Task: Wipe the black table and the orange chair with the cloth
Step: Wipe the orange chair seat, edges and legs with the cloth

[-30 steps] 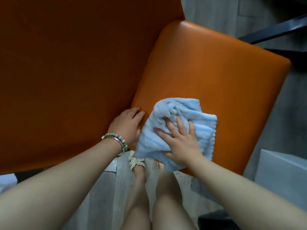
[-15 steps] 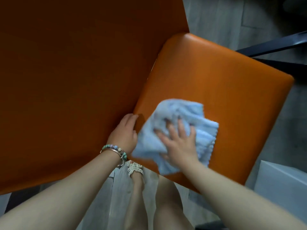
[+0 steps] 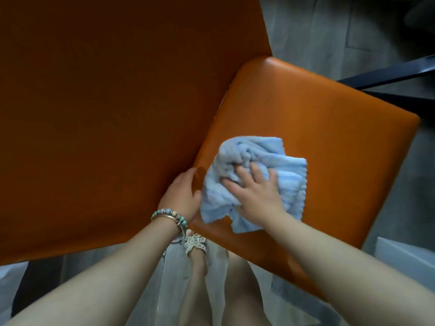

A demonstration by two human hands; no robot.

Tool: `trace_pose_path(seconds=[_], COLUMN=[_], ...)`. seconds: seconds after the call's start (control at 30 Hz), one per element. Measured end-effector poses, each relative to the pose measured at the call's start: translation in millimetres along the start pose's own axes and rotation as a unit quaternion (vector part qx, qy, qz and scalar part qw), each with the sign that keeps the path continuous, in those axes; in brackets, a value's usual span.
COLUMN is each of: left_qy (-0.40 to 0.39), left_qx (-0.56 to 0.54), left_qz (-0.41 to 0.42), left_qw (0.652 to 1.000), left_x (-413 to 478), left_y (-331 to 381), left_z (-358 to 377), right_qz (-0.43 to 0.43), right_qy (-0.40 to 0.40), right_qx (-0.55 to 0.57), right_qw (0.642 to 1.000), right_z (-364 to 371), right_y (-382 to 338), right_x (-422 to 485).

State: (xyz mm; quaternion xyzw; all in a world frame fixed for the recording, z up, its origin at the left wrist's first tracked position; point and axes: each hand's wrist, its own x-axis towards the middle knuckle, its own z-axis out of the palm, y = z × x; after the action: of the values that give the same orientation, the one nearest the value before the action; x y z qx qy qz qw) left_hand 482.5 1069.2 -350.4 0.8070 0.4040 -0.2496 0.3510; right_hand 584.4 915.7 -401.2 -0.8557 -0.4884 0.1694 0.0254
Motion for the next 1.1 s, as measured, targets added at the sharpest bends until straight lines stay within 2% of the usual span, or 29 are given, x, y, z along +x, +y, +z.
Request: trace_pose_path(seconds=[0.03, 0.07, 0.1, 0.17, 0.23, 0.27, 0.4, 0.53, 0.73, 0.83, 0.87, 1.0, 1.03, 1.1], left_qy=[0.001, 0.005, 0.010, 0.013, 0.016, 0.022, 0.086, 0.151, 0.188, 0.186, 0.179, 0.127, 0.111, 0.085], left_qx=[-0.010, -0.019, -0.027, -0.039, -0.059, -0.077, -0.202, -0.288, -0.354, -0.341, -0.321, -0.206, -0.187, -0.163], left_qz=[-0.005, -0.008, -0.009, -0.010, -0.020, -0.026, -0.067, -0.087, -0.114, -0.118, -0.112, -0.083, -0.087, -0.093], left_qw=[1.000, 1.000, 1.000, 0.999, 0.998, 0.996, 0.973, 0.942, 0.909, 0.914, 0.923, 0.967, 0.972, 0.979], left_x=[-3, -6, -8, -10, -9, -8, -9, -33, -60, -69, -72, -87, -90, -95], left_y=[-3, -6, -9, -11, -11, -10, -12, -15, -20, -24, -26, -41, -46, -55], left_z=[0, -1, -2, -3, -2, -1, 5, 12, 18, 21, 23, 38, 41, 45], right_qz=[-0.076, -0.111, -0.097, 0.045, 0.229, 0.260, 0.180, 0.084, -0.106, -0.205, -0.207, -0.057, -0.048, -0.084], right_qy=[0.015, 0.041, 0.045, 0.053, 0.029, 0.004, -0.075, -0.090, -0.124, -0.103, -0.105, -0.153, -0.161, -0.152], right_qx=[-0.010, -0.026, -0.041, -0.047, -0.001, 0.014, -0.001, -0.056, -0.058, -0.067, -0.061, -0.024, -0.021, -0.042], right_qw=[0.997, 0.993, 0.993, 0.997, 0.973, 0.966, 0.981, 0.991, 0.985, 0.971, 0.971, 0.986, 0.986, 0.984], right_z=[1, -2, -10, -33, -59, -68, -61, -46, -17, -4, -4, -10, -11, -10], right_y=[5, 13, 21, 35, 48, 48, 1, -24, -89, -82, -78, -83, -86, -84], right_x=[1, 10, 24, 65, 112, 132, 156, 120, 24, -10, -16, -15, -15, -24])
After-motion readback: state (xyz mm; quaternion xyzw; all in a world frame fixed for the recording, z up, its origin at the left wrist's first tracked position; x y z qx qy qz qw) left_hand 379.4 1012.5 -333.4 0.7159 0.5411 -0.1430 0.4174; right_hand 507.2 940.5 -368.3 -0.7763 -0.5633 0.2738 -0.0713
